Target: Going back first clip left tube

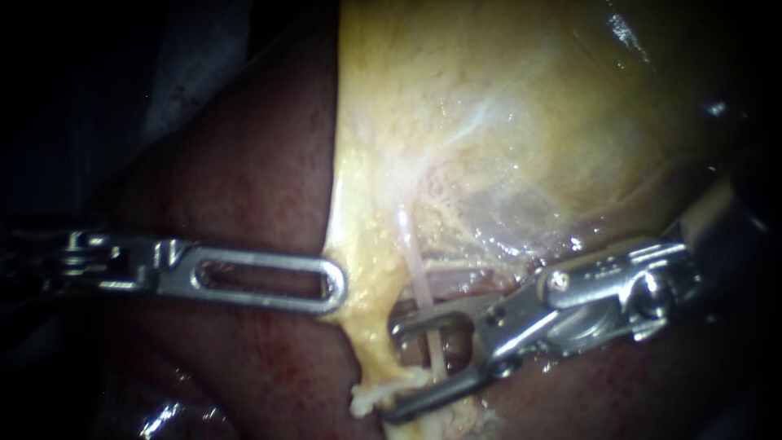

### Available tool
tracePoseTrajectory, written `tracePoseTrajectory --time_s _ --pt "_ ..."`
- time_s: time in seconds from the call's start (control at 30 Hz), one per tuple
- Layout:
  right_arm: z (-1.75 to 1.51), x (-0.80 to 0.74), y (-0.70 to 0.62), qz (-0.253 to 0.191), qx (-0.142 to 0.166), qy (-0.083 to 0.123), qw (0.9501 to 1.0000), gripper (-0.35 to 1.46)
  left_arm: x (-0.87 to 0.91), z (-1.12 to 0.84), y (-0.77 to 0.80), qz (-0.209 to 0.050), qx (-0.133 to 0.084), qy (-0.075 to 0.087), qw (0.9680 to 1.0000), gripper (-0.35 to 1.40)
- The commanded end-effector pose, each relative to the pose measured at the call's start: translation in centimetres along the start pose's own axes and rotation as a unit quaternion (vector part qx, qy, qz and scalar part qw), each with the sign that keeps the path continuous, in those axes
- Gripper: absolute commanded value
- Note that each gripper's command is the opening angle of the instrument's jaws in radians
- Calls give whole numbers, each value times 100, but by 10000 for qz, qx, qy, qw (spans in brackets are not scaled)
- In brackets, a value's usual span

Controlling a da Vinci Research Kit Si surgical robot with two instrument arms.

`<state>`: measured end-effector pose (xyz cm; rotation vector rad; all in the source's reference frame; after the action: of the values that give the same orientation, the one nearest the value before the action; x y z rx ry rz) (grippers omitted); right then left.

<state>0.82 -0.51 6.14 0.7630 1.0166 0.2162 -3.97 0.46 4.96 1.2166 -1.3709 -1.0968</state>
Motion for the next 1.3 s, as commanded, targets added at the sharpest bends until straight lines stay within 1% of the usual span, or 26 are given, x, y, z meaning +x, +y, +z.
tracePoseTrajectory --time_s 0.03,0.2,0.33,0.47,0.63,0.77,1.3 --pt "-6 1 0 -5 -21 14 10000 60 0 0 1 -1 -1 -1 10000 -35" --pt "-37 11 -2 -83 -113 74 9999 60 0 -1 3 1 1 3 10000 -35" --pt "-73 22 1 -205 -239 135 9994 60 -1 -2 5 2 2 5 10000 -35" --pt "-107 27 2 -317 -347 171 9987 60 -1 -2 5 3 1 5 10000 -35" --pt "-136 32 5 -339 -488 208 9980 60 0 -1 6 5 -2 2 10000 -35" --pt "-144 30 4 -349 -507 211 9979 60 0 -1 7 6 -2 3 10000 -35" --pt "-146 29 3 -351 -503 210 9979 60 0 1 9 12 -8 -2 10000 -35"
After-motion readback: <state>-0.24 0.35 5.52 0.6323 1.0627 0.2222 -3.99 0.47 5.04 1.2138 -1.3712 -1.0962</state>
